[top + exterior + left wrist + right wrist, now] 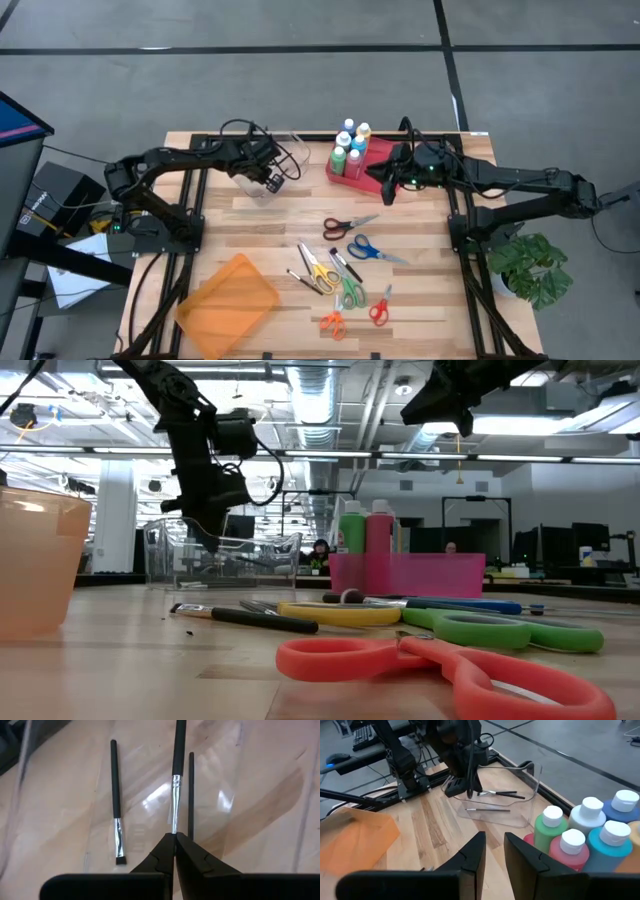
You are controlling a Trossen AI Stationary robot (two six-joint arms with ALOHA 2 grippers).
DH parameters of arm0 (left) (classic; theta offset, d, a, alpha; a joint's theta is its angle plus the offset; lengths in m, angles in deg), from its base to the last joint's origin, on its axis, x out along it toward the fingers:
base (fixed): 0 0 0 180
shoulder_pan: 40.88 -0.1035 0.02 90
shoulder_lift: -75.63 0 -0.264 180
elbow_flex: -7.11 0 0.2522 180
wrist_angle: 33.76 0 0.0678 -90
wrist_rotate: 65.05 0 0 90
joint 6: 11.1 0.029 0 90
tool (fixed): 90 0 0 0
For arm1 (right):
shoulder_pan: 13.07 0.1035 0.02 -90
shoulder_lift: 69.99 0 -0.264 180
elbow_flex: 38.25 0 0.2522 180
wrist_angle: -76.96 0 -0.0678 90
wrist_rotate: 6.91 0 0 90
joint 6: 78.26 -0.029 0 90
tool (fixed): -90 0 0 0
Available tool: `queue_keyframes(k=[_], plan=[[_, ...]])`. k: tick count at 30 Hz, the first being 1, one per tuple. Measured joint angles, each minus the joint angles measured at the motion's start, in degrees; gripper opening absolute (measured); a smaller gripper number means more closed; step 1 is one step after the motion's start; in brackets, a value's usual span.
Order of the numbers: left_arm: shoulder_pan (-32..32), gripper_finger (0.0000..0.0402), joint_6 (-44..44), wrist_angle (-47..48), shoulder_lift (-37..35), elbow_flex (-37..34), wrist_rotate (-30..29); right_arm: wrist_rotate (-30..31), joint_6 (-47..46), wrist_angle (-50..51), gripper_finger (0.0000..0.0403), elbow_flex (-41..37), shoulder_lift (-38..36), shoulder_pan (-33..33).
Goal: Pick & Place Paint Supplies
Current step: Put the black paint brush into the transparent bin
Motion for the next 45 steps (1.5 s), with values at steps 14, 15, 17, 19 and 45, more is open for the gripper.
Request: queue_keyframes(k=[14,15,17,19,45], plan=[[0.0,0.0003,0.0,-2.8,0.0,-3.3,-0.2,0.0,0.0,0.0,0.0068,0.0,0.0,0.0],[0.0,0.0003,0.0,-2.7,0.0,-3.4,-0.2,0.0,0.0,0.0,0.0068,0.0,0.0,0.0],[0.0,0.0007,0.0,-2.8,0.0,-3.4,-0.2,0.0,0.0,0.0,0.0068,0.0,0.0,0.0],[0.0,0.0015,0.0,-2.8,0.0,-3.4,-0.2,0.0,0.0,0.0,0.0068,0.0,0.0,0.0],[10.4,0.0212,6.1,-6.6,-25.2,4.3,11.8,-0.2,0.0,0.0,0.0068,0.0,0.0,0.1]])
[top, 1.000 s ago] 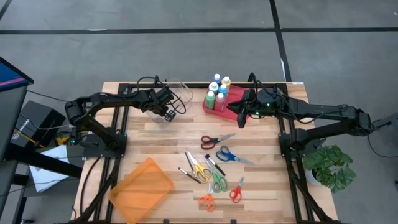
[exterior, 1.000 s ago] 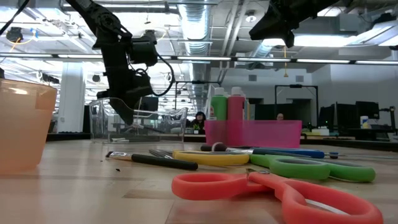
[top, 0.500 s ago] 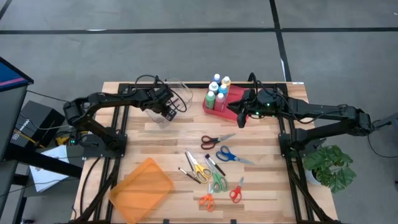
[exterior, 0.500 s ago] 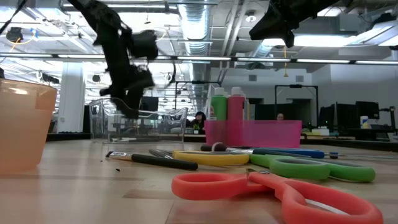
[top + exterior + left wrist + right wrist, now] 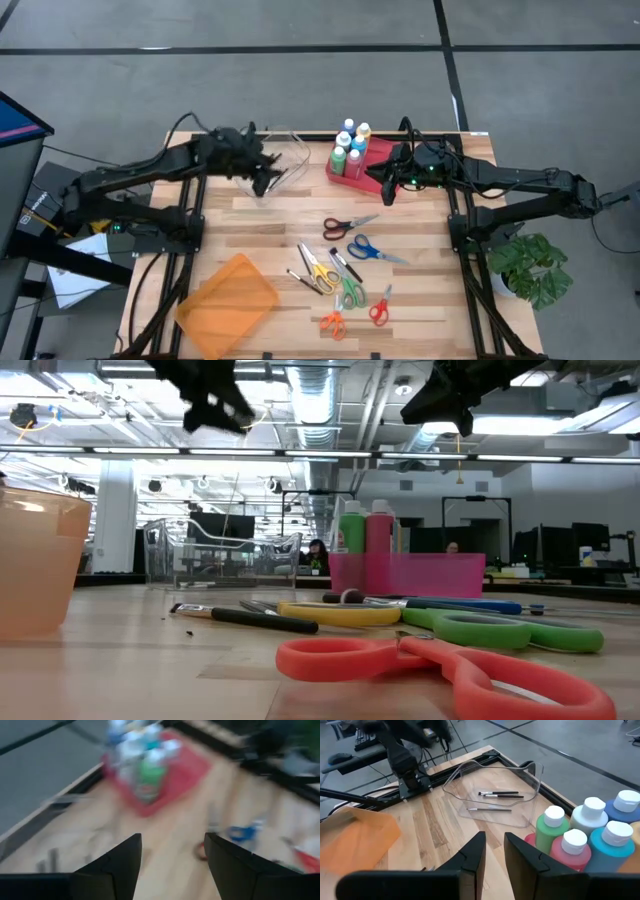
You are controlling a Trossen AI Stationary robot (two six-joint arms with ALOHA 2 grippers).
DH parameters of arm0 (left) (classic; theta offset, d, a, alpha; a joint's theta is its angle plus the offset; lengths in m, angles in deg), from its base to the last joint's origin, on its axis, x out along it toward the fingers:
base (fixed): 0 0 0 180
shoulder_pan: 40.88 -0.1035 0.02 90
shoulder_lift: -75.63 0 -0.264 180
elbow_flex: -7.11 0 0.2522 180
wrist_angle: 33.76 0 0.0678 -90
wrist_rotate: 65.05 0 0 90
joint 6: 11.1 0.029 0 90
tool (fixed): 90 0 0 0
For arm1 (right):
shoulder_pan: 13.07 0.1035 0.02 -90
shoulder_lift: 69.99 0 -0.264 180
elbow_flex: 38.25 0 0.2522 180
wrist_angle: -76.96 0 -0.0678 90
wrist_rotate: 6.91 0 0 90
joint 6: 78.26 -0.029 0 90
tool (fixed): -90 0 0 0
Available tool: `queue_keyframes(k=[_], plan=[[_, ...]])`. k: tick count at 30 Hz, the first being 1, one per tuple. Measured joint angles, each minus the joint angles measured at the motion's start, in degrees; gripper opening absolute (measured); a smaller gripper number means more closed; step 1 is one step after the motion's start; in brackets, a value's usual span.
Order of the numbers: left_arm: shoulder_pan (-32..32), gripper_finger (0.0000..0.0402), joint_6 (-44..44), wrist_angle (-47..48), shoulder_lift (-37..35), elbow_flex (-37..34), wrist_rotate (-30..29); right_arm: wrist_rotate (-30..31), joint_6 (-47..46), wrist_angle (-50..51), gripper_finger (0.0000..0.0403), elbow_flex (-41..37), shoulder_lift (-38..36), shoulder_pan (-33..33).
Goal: Pick & Place Paint Supplies
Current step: Put the black paint brush into the transparent bin
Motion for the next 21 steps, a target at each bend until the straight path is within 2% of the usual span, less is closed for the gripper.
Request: queue_keyframes(k=[6,12,17,21], plan=[[14.8,0.0212,-1.2,-6.9,-0.6,0.0,-0.6,-0.1,0.0,0.0,0.0068,0.0,0.0,0.1],[27.4,0.0209,-1.6,-8.2,6.6,0.0,-4.5,-0.3,0.5,1.6,0.0068,0.0,0.0,0.1],[33.9,0.0216,-1.0,-10.8,16.0,0.0,-4.5,-0.3,2.1,2.7,0.0068,0.0,0.0,0.1],[35.8,0.0220,-1.0,-12.4,23.0,0.0,-4.5,-0.3,3.0,3.0,0.0068,0.0,0.0,0.1]])
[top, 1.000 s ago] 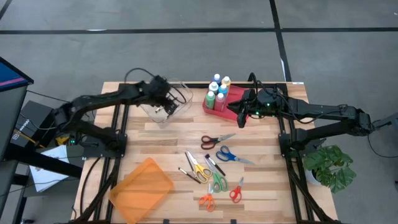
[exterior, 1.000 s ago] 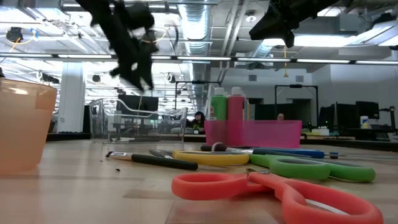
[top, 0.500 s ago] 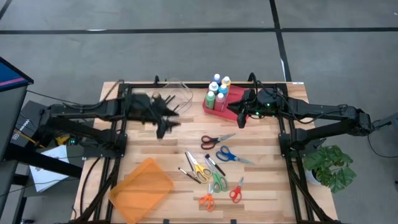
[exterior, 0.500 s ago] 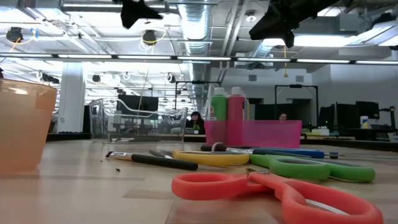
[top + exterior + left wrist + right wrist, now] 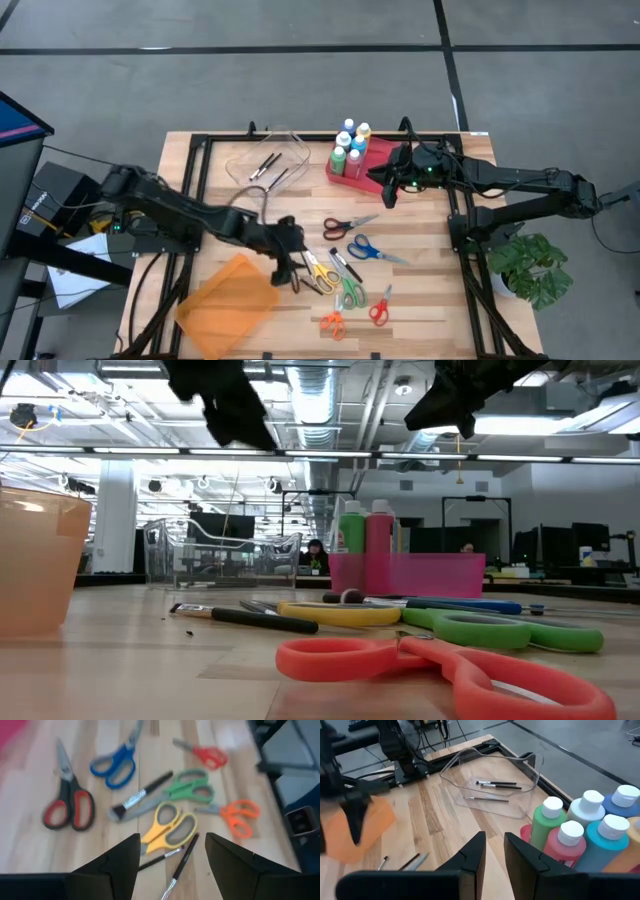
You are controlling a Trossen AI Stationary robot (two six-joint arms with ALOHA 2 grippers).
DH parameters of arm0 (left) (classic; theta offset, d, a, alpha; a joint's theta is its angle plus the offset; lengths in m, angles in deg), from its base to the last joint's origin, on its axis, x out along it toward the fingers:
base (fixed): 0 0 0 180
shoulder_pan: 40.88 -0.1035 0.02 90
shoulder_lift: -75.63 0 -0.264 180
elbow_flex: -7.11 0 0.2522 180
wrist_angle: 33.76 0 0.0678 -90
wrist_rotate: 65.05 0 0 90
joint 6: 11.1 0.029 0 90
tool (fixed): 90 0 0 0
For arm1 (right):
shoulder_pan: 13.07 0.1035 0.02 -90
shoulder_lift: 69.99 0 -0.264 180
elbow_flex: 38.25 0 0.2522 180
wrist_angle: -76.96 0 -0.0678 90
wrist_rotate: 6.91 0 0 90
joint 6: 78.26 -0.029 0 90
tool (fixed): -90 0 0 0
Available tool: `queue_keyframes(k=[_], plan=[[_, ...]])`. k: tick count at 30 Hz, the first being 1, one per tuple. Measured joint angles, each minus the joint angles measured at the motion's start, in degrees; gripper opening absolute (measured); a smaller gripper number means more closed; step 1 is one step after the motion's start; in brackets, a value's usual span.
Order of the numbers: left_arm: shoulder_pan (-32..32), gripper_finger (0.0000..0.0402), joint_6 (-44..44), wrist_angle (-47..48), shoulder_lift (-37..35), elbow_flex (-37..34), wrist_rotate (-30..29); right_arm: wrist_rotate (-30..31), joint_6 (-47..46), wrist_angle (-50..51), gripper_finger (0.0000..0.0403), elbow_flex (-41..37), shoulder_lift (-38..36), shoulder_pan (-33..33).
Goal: Pick & Place Paint Supplies
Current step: Put the black paint brush into the transparent bin
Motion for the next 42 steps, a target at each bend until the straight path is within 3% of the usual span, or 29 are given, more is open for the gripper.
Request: queue_keyframes(k=[9,15,19,29,34,42], plan=[[0.1,0.0219,4.9,-3.2,11.4,0.0,8.9,-0.1,0.0,0.0,0.0068,0.0,0.0,1.1],[0.1,0.0215,9.2,-6.5,17.0,0.0,10.0,-0.1,0.0,0.7,0.0068,0.0,0.0,2.3],[0.0,0.0214,9.3,-7.3,20.0,0.0,13.9,-0.1,0.0,2.3,0.0068,0.0,0.0,2.8],[1.8,0.0210,12.6,-8.3,23.5,0.1,13.3,-0.1,0.0,2.9,0.0068,0.0,0.0,3.1],[1.5,0.0175,12.3,-8.1,23.3,0.1,10.0,0.0,0.0,3.0,0.0068,0.0,0.0,3.1],[1.4,0.0078,12.2,-7.3,23.3,0.1,9.5,0.0,0.0,3.0,0.0068,0.0,0.0,3.1]])
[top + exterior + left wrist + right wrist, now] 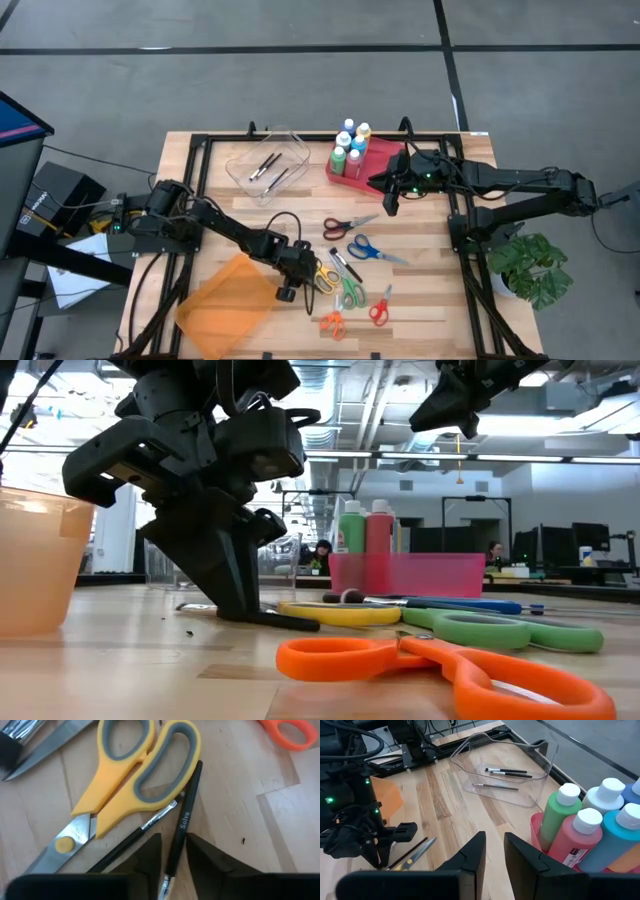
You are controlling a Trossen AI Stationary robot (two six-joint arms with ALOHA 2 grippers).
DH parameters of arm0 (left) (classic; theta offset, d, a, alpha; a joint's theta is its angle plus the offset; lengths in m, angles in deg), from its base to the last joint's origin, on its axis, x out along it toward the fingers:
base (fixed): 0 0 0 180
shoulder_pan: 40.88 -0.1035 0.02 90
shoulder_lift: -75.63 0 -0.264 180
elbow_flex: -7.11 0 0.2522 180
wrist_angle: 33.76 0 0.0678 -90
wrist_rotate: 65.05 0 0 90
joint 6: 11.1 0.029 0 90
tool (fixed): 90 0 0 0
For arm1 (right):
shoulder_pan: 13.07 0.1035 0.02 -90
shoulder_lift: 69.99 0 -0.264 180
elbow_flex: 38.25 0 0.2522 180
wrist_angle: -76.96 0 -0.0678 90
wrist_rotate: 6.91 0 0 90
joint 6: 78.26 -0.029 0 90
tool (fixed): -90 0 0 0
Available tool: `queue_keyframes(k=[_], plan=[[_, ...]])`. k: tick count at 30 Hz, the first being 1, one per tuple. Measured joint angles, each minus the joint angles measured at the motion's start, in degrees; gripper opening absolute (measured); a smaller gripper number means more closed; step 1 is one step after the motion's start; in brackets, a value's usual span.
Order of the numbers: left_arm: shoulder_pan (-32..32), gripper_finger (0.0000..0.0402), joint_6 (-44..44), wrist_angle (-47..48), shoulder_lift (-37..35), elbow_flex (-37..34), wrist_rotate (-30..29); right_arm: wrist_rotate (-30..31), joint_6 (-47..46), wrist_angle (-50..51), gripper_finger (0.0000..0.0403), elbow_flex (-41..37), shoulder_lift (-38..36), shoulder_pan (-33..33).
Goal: Pick & Place Paint Supplies
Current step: Put the black paint brush into the transparent bin
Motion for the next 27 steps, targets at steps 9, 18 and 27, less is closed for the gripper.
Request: queue_keyframes(k=[9,18,27], plan=[[0.0,0.0012,0.5,-0.4,0.0,-0.1,1.0,0.0,0.0,0.0,0.0068,0.0,0.0,0.0],[-0.2,0.0011,-0.1,1.8,0.2,1.6,1.0,0.0,0.0,0.0,0.0068,0.0,0.0,0.0],[-1.6,0.0001,-1.9,5.8,-6.2,2.3,0.7,0.0,0.0,0.3,0.0068,0.0,0.0,0.0]])
